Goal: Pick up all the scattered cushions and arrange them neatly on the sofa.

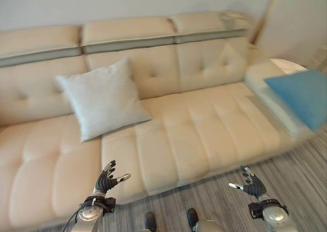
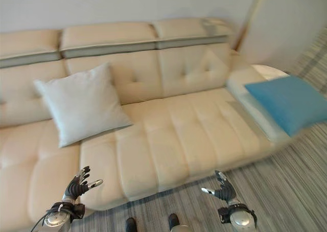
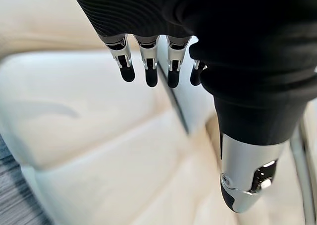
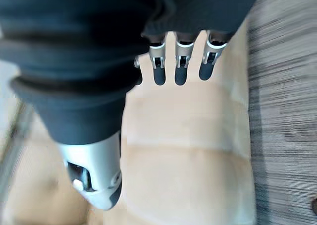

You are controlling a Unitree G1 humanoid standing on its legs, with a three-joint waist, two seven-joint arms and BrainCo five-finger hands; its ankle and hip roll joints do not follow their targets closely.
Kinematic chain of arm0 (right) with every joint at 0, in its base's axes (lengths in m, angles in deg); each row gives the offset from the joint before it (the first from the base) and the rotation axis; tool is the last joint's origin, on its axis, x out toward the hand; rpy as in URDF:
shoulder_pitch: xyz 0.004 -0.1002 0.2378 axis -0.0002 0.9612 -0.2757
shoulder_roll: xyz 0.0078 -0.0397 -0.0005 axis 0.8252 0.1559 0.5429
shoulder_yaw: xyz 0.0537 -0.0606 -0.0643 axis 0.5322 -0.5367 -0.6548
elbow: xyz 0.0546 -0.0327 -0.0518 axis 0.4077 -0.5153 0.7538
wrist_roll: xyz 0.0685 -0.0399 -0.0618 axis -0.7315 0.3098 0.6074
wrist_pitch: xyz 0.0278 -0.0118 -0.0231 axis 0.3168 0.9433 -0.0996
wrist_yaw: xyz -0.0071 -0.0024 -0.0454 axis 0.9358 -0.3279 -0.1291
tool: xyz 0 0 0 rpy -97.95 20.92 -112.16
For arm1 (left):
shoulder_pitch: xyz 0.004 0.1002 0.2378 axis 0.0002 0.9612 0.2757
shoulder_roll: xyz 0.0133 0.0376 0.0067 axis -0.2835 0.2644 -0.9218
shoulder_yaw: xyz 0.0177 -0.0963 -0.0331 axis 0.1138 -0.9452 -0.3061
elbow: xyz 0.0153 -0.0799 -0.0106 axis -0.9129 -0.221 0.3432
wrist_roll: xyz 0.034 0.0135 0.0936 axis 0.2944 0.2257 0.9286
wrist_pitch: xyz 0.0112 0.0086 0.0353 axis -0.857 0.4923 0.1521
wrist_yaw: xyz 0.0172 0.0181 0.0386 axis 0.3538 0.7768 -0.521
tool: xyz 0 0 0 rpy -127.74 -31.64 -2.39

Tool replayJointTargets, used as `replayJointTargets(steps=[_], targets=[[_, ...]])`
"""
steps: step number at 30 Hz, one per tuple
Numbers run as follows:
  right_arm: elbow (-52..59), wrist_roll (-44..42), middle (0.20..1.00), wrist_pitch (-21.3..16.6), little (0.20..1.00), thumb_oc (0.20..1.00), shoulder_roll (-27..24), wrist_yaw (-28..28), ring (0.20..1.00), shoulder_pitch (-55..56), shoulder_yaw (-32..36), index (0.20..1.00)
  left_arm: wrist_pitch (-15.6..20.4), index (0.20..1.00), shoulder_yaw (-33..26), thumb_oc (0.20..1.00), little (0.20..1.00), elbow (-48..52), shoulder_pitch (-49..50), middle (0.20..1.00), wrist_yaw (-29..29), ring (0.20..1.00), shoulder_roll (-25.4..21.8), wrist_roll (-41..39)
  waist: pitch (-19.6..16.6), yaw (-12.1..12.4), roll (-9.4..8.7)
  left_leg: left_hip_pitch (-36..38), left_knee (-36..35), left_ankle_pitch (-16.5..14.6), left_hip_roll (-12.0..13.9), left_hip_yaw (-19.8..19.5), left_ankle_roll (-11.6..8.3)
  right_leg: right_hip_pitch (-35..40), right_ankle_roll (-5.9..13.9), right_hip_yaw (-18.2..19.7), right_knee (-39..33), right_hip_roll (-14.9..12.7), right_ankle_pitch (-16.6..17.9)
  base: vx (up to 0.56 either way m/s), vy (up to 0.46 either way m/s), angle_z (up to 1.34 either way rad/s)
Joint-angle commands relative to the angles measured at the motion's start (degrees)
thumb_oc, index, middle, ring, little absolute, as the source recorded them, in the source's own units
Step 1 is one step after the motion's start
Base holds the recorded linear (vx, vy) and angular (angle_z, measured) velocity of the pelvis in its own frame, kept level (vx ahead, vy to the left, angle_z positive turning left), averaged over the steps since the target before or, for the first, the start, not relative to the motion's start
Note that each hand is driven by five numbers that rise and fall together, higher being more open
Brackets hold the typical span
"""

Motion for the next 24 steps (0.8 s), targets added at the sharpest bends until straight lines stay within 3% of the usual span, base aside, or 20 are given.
replayJointTargets(steps=[1, 2, 3, 5, 7, 8, 12, 14, 15, 16, 17, 18, 19, 22, 24], targets=[[0.66, -1.90, 1.000, -1.03, 1.000, 1.000, -1.33, -2.13, 1.000, -2.02, 0.30, 1.000, 1.82, 1.000, 0.19, 1.000, 1.000, 2.54, -2.11, 1.000, 0.36, 1.000, -1.31, 0.83, 1.80, 0.39, -0.34, -0.81, 4.18, -7.26, -0.03, -5.12, -0.11, 1.15, 1.53, -11.30, 2.59, -1.33, -7.59, -0.05, -0.073, -2.07], [1.34, -1.49, 1.000, -0.72, 1.000, 1.000, -1.10, -2.58, 1.000, -2.50, -0.18, 1.000, 1.62, 1.000, 0.62, 1.000, 1.000, 3.31, -2.12, 1.000, 0.27, 1.000, -1.33, 0.79, 1.98, 0.82, 0.31, 0.50, 2.85, -6.79, 1.22, -1.58, -0.22, 0.21, 0.86, -20.11, 5.03, -4.06, -8.72, 0.05, -0.073, -1.30], [1.15, -1.38, 1.000, -0.83, 1.000, 1.000, -0.91, -2.95, 1.000, -3.06, -0.51, 1.000, 1.74, 1.000, 0.52, 1.000, 1.000, 3.90, -2.00, 1.000, 0.32, 1.000, -1.48, 0.53, 1.76, 1.63, 0.79, 1.71, 2.27, -7.76, 2.06, -0.05, -0.74, 0.62, 1.12, -25.80, 6.05, -5.95, -10.11, 0.06, -0.118, -1.40], [1.85, -0.52, 1.000, -0.56, 1.000, 1.000, -0.76, -2.62, 1.000, -3.10, -1.83, 1.000, 1.31, 1.000, 1.24, 1.000, 1.000, 3.82, -1.63, 1.000, -0.40, 1.000, -1.19, 1.25, 1.46, 1.78, 0.76, 3.05, 2.49, -8.06, 2.86, 3.38, -0.80, 1.68, 0.71, -32.29, 6.45, -8.28, -10.48, 0.08, -0.143, -1.82], [2.09, 0.01, 1.000, -0.42, 1.000, 1.000, -0.69, -2.43, 1.000, -2.89, -2.18, 1.000, 1.15, 1.000, 1.59, 1.000, 1.000, 3.79, -1.33, 1.000, -0.92, 1.000, -0.91, 1.62, 1.22, 1.51, 0.60, 3.90, 2.61, -8.50, 2.85, 4.90, -0.83, 2.14, 0.76, -32.03, 5.57, -8.22, -10.47, 0.12, -0.146, -1.32], [2.46, 0.45, 1.000, -0.28, 1.000, 1.000, -0.75, -2.45, 1.000, -2.27, -2.02, 1.000, 0.90, 1.000, 2.46, 1.000, 1.000, 3.65, -1.14, 1.000, -1.84, 1.000, 0.29, 2.08, 0.65, 0.15, 0.88, 5.09, 4.22, -9.67, 2.92, 6.65, -1.16, 2.25, 0.93, -29.35, 4.21, -7.61, -10.50, 0.21, -0.224, -1.15], [3.52, -0.13, 1.000, -0.67, 1.000, 1.000, -1.42, -2.79, 1.000, -1.72, -1.76, 1.000, 0.91, 1.000, 4.52, 1.000, 1.000, 3.25, -2.18, 1.000, -2.39, 1.000, 1.66, 2.24, 1.45, -1.15, 1.33, 3.42, 15.27, -12.10, 6.36, 7.65, -2.42, 4.56, -0.42, -25.77, 1.50, -5.87, -11.44, 0.19, -0.209, -0.85], [4.03, -0.02, 1.000, -0.84, 1.000, 1.000, -2.55, -3.02, 1.000, -2.19, -2.57, 1.000, 1.16, 1.000, 5.36, 1.000, 1.000, 3.70, -2.02, 1.000, -1.88, 1.000, 2.31, 1.42, 2.55, -0.45, 1.08, 0.95, 24.02, -9.32, 8.79, 3.97, -3.57, 6.54, -2.19, -22.90, 0.96, -3.78, -12.77, 0.25, -0.217, -0.61], [5.52, 0.03, 1.000, -0.34, 1.000, 1.000, -3.22, -2.85, 1.000, -2.32, -3.44, 1.000, 1.21, 1.000, 6.16, 1.000, 1.000, 4.13, -1.76, 1.000, -1.44, 1.000, 2.42, 1.21, 3.72, 1.51, 0.14, -4.39, 27.80, -8.00, 5.30, -4.25, -1.74, 7.60, -3.70, -19.18, 0.05, -2.56, -12.11, 0.32, -0.212, -0.93], [6.57, 0.02, 1.000, -0.36, 1.000, 1.000, -3.35, -2.55, 1.000, -2.19, -3.73, 1.000, 1.28, 1.000, 6.31, 1.000, 1.000, 4.18, -1.72, 1.000, -1.41, 1.000, 2.54, 1.28, 4.00, 2.51, -0.33, -7.18, 27.84, -8.93, 2.62, -8.52, -1.13, 8.60, -3.52, -17.16, -0.51, -2.37, -12.19, 0.22, -0.139, -1.20], [6.61, 0.02, 1.000, -0.34, 1.000, 1.000, -3.35, -2.54, 1.000, -2.15, -3.70, 1.000, 1.28, 1.000, 6.33, 1.000, 1.000, 4.18, -1.72, 1.000, -1.40, 1.000, 2.54, 1.28, 4.03, 2.46, -0.29, -7.22, 27.99, -9.05, 2.64, -8.60, -1.11, 8.66, -3.50, -17.24, -0.51, -2.36, -12.23, 0.28, -0.108, -1.48], [6.42, 0.09, 1.000, -0.60, 1.000, 1.000, -3.47, -2.49, 1.000, -1.61, -3.80, 1.000, 1.33, 1.000, 6.64, 1.000, 1.000, 4.24, -1.60, 1.000, -1.56, 1.000, 2.28, 1.80, 4.49, 3.46, -1.32, -10.95, 26.35, -10.18, 0.88, -11.76, -0.63, 9.95, -3.48, -15.13, -1.00, -2.16, -12.79, 0.30, -0.096, -1.41], [6.23, -0.08, 1.000, -0.66, 1.000, 1.000, -3.54, -2.69, 1.000, -1.42, -3.56, 1.000, 1.24, 1.000, 6.69, 1.000, 1.000, 4.40, -1.60, 1.000, -1.43, 1.000, 2.08, 2.29, 4.61, 3.92, -1.37, -12.64, 24.77, -9.40, 0.15, -12.96, -0.57, 10.78, -3.53, -14.55, -1.33, -1.81, -13.24, 0.40, -0.114, -1.13], [5.37, -0.73, 1.000, -0.79, 1.000, 1.000, -3.05, -3.54, 1.000, -2.36, -4.04, 1.000, 0.92, 1.000, 6.23, 1.000, 1.000, 4.96, -1.40, 1.000, -0.71, 1.000, 2.03, 3.06, 5.13, 5.98, -0.87, -17.78, 17.42, -2.69, -2.93, -17.32, -1.76, 13.72, -3.58, -11.69, -2.30, 1.06, -14.40, 0.33, -0.041, -0.44], [5.28, -0.68, 1.000, -0.77, 1.000, 1.000, -2.95, -3.76, 1.000, -2.98, -4.43, 1.000, 0.68, 1.000, 5.93, 1.000, 1.000, 5.22, -1.36, 1.000, -0.45, 1.000, 2.14, 3.52, 4.84, 7.11, -0.42, -19.13, 13.51, -0.02, -3.66, -18.22, -2.20, 15.18, -3.86, -9.72, -2.26, 2.56, -15.32, 0.36, 0.025, -0.61]])
